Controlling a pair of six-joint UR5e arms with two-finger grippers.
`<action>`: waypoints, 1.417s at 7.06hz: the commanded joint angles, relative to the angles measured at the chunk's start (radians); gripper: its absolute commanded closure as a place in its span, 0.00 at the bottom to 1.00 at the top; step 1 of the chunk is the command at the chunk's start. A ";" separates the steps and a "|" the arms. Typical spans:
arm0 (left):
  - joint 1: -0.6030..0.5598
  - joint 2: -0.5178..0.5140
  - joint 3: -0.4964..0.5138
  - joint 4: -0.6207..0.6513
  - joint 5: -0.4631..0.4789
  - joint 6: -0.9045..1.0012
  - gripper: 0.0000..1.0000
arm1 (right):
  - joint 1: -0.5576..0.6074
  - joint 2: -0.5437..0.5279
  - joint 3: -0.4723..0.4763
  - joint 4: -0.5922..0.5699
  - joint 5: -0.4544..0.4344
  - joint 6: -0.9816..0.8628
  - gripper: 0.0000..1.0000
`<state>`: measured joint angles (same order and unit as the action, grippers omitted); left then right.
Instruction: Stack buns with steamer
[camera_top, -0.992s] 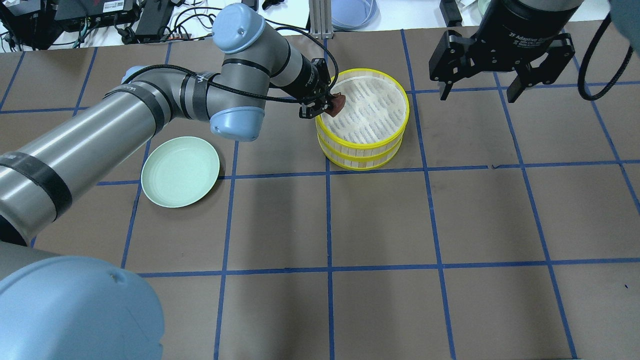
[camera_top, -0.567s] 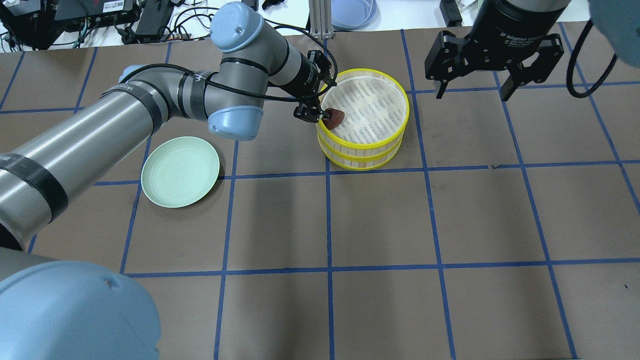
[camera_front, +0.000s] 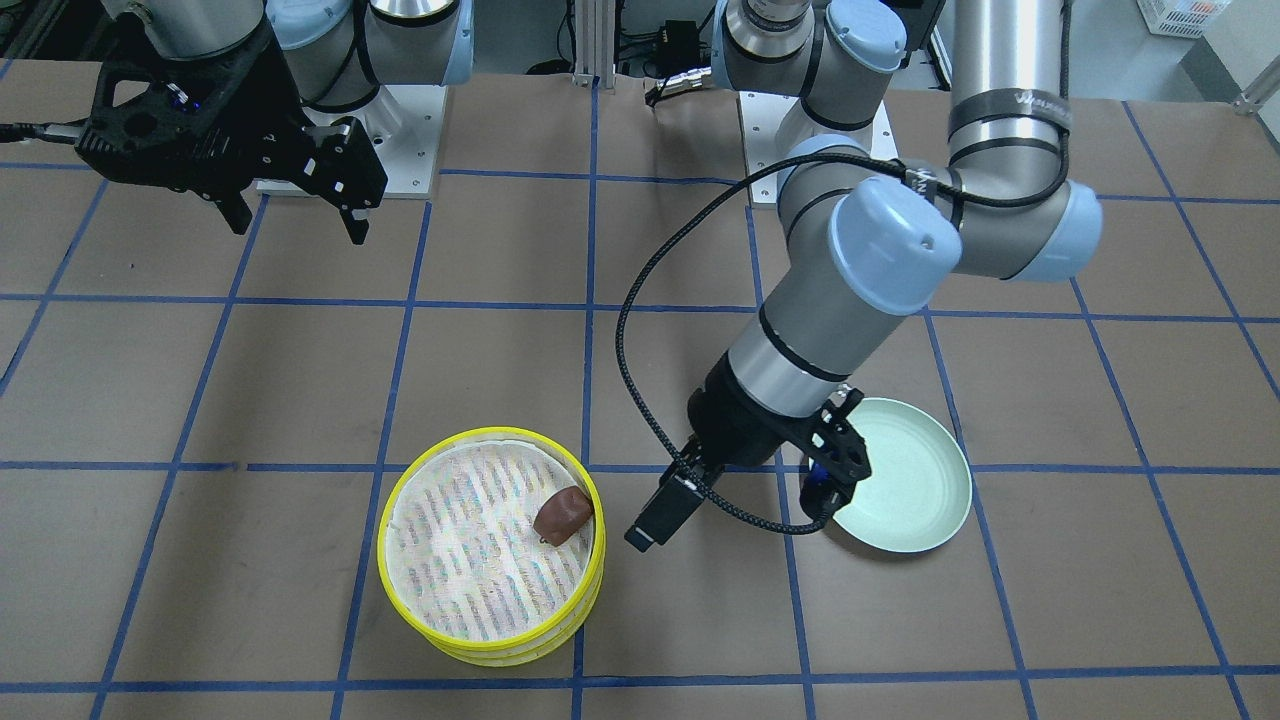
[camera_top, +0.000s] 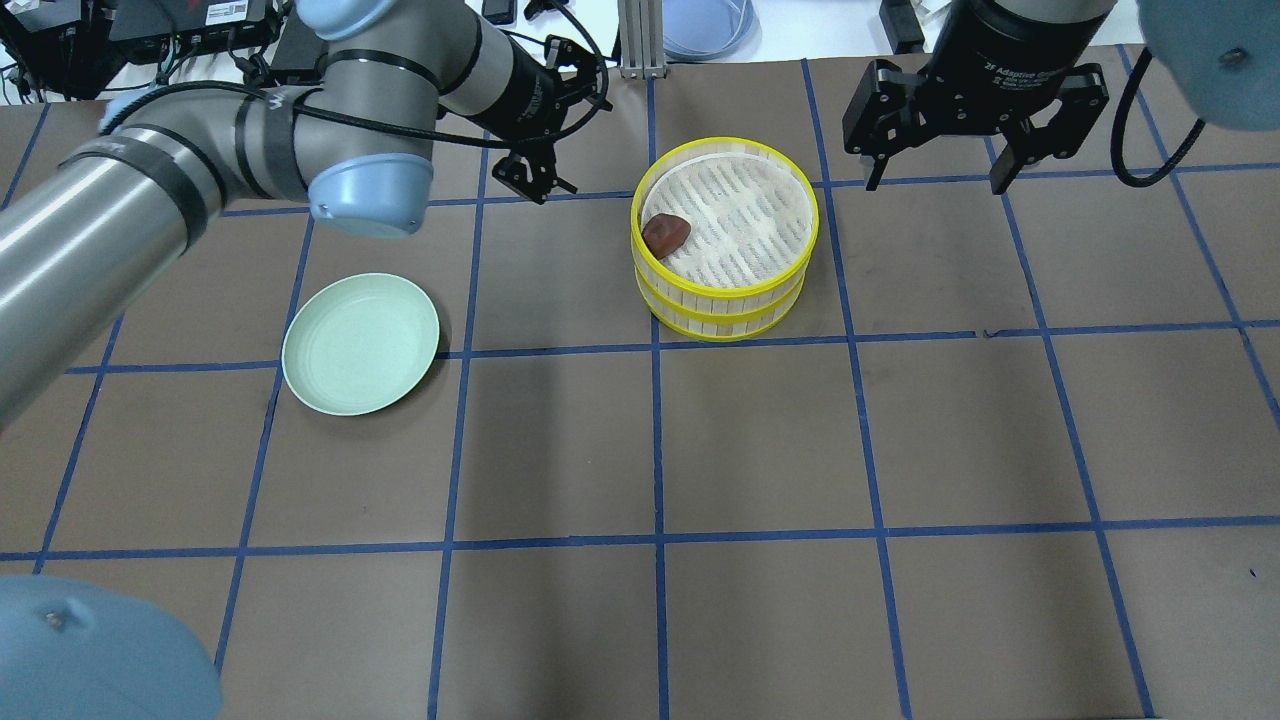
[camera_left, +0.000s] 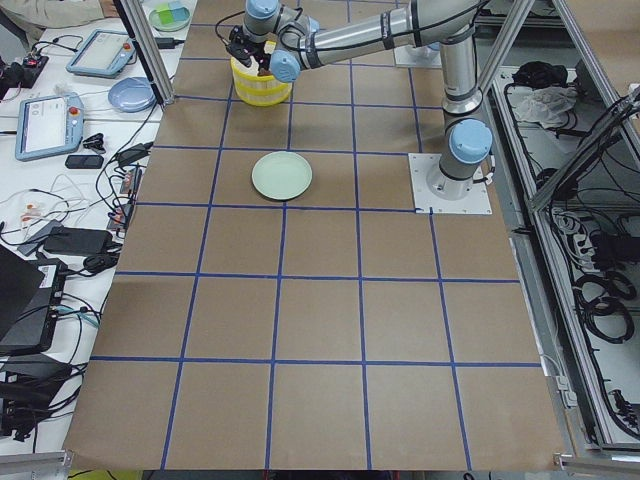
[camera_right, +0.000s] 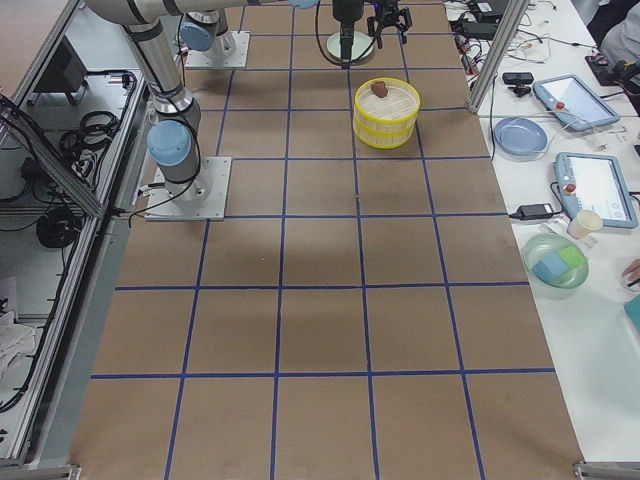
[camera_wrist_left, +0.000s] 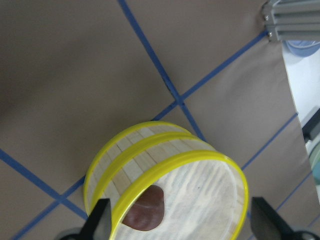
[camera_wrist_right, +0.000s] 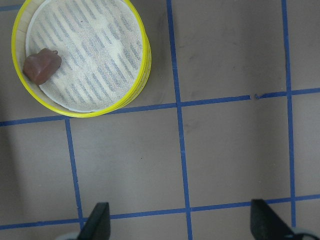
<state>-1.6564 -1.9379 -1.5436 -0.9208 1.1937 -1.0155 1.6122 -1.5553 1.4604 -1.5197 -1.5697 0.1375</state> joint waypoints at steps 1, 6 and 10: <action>0.123 0.083 0.008 -0.267 0.178 0.646 0.00 | 0.000 0.015 0.000 -0.002 0.002 0.001 0.00; 0.150 0.267 0.005 -0.601 0.520 0.934 0.00 | 0.000 0.017 0.002 -0.002 0.002 0.001 0.00; 0.156 0.361 -0.003 -0.656 0.365 0.917 0.00 | 0.000 0.017 0.002 -0.002 0.002 0.002 0.00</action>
<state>-1.5056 -1.5915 -1.5449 -1.5691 1.5855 -0.0976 1.6122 -1.5386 1.4618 -1.5216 -1.5684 0.1384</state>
